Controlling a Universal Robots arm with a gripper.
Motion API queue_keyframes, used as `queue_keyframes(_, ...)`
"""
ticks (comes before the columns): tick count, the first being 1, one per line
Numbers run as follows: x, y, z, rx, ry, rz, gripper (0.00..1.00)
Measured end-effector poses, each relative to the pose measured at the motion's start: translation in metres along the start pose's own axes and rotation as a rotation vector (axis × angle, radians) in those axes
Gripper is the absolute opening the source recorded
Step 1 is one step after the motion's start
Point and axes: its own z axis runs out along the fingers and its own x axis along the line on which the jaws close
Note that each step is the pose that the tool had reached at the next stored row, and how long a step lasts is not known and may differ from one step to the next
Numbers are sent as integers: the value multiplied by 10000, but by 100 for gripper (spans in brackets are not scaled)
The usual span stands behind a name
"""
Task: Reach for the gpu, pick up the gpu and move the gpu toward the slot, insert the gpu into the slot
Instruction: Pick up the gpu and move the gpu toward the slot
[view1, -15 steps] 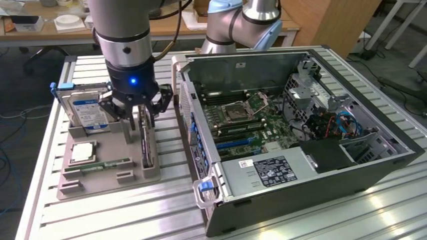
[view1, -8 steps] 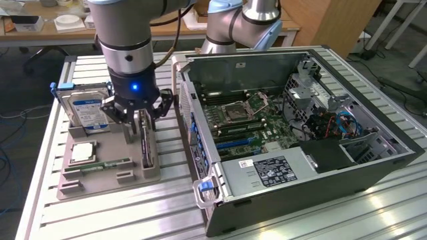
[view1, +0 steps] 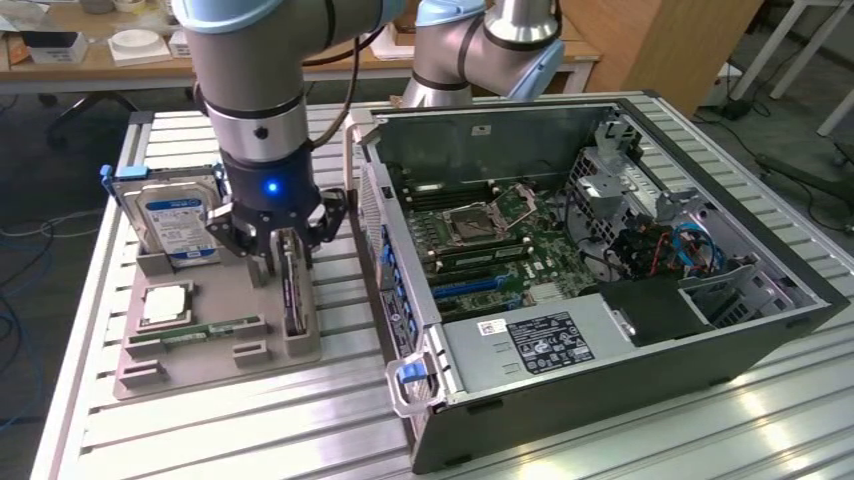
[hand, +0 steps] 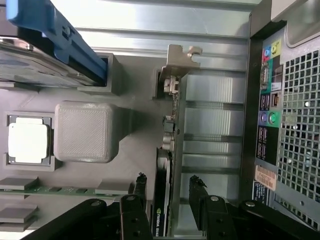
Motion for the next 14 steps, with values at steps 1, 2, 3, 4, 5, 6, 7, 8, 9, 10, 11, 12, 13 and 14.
queue_keyframes(1, 0, -1, 19, 0, -1, 0, 47)
queue_keyframes(2, 1, -1, 37, 0, 0, -1, 47)
queue_keyframes(3, 1, -2, 55, 0, -1, -2, 47)
queue_keyframes(4, 2, -3, 73, 0, -1, -2, 47)
queue_keyframes(5, 3, -3, 90, 1, 0, -1, 47)
queue_keyframes(6, 4, -3, 104, -1, -1, 0, 47)
queue_keyframes(7, 4, -3, 105, 1, 0, 0, 47)
queue_keyframes(8, 4, -3, 105, 1, 1, 0, 47)
queue_keyframes(9, 4, -3, 105, 1, 1, 0, 47)
queue_keyframes(10, 4, -3, 105, 1, 1, 0, 47)
queue_keyframes(11, 4, -3, 105, 0, 0, 0, 47)
queue_keyframes(12, 4, -3, 105, 1, 1, -1, 47)
queue_keyframes(13, 4, -3, 106, 1, 0, 0, 47)
queue_keyframes(14, 5, -3, 116, -2, -3, 0, 47)
